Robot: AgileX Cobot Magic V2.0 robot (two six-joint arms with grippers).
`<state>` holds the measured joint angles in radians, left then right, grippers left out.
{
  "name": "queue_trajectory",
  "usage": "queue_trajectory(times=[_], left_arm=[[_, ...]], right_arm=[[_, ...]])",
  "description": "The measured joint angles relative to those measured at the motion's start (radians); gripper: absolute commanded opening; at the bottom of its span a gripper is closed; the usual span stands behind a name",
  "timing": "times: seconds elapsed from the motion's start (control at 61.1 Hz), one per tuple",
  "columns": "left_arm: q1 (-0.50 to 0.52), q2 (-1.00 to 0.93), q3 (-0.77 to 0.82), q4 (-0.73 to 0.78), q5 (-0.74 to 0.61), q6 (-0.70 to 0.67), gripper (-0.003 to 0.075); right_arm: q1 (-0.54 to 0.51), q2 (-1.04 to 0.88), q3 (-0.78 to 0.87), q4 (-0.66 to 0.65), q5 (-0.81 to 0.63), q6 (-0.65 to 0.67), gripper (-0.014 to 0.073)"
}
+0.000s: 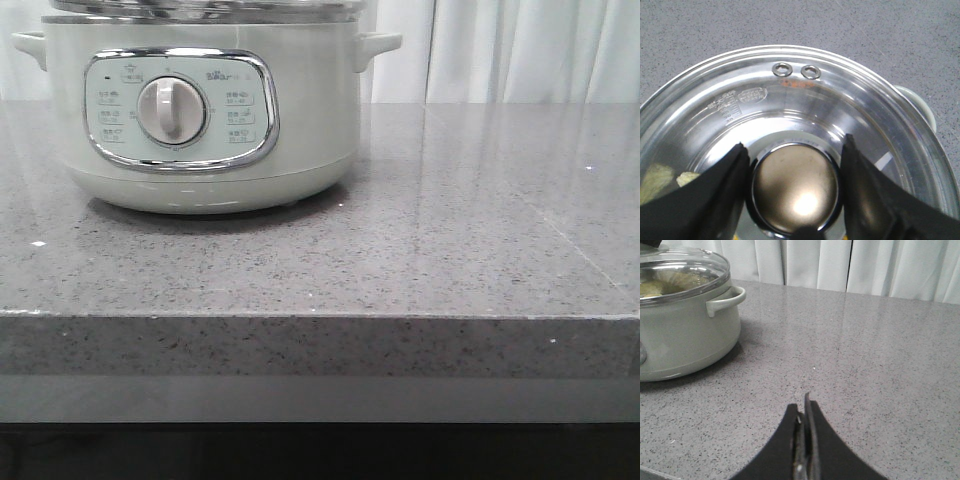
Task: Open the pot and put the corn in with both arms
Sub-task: 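Lower the glass lid back onto the pot with the left gripper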
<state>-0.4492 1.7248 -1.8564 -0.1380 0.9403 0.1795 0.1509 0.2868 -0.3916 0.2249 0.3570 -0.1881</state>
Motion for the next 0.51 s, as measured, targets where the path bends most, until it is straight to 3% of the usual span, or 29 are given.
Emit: queue_trajectory(times=[0.508], left_arm=[[0.071,0.012,-0.002,-0.078,0.0,0.002,0.0188]], right_arm=[[0.0,0.0,0.0,0.0,-0.003,0.0,-0.0068]])
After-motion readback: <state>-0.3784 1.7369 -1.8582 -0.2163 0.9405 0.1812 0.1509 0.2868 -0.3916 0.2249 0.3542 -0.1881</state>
